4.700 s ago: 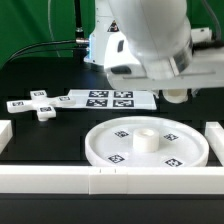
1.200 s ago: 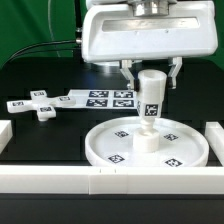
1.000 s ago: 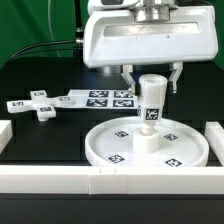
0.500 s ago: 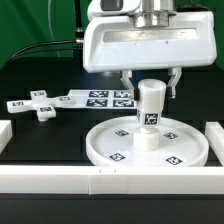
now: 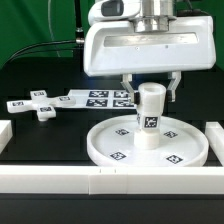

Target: Assemble round table

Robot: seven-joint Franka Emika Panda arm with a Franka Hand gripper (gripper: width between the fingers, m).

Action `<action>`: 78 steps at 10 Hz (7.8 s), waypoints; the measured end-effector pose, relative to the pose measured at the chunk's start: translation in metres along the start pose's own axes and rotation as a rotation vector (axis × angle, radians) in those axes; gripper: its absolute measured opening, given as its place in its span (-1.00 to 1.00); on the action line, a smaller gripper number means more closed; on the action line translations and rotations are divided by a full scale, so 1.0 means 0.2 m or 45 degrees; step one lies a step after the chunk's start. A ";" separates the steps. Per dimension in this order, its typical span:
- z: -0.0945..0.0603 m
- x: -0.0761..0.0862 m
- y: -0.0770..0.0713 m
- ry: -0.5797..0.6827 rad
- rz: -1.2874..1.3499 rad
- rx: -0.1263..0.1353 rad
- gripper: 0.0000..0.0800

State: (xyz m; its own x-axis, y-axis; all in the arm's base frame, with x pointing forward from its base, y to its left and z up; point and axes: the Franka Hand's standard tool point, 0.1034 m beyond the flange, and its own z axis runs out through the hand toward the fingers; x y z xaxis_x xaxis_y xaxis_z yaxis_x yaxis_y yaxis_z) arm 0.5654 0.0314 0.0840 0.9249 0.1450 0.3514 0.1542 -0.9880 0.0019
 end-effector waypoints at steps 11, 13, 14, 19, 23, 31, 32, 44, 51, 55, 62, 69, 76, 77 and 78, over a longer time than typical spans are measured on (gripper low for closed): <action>-0.11 0.02 0.01 -0.010 0.001 0.004 0.62; -0.10 0.01 0.00 -0.059 0.002 0.021 0.62; -0.10 0.01 0.02 -0.074 0.003 0.022 0.62; -0.10 -0.01 -0.05 -0.535 0.011 0.168 0.62; -0.08 0.06 -0.01 -0.607 -0.045 0.161 0.62; -0.04 0.06 0.02 -0.587 -0.133 0.174 0.62; -0.04 0.06 0.02 -0.590 -0.131 0.174 0.62; -0.03 0.03 -0.01 -0.579 0.445 0.078 0.02; -0.04 0.02 0.01 -0.553 1.268 -0.106 0.02; -0.05 0.02 0.00 -0.536 1.703 -0.142 0.02; -0.05 0.02 -0.06 -0.514 2.448 -0.160 0.02; -0.05 0.02 -0.06 -0.511 1.855 -0.044 0.62; -0.03 0.03 -0.05 -0.473 1.091 0.083 0.62; -0.03 0.03 -0.05 -0.468 0.982 0.097 0.62; -0.03 0.04 -0.04 -0.464 0.803 0.086 0.62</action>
Offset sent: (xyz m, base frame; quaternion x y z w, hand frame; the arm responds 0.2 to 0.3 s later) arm 0.0000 0.0000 0.0000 0.0000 0.0000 0.0000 1.0000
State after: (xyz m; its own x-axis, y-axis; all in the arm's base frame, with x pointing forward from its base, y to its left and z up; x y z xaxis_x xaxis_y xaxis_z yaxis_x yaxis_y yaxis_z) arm 0.5684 0.0403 0.0925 0.9000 -0.4307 -0.0670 -0.4358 -0.8857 -0.1599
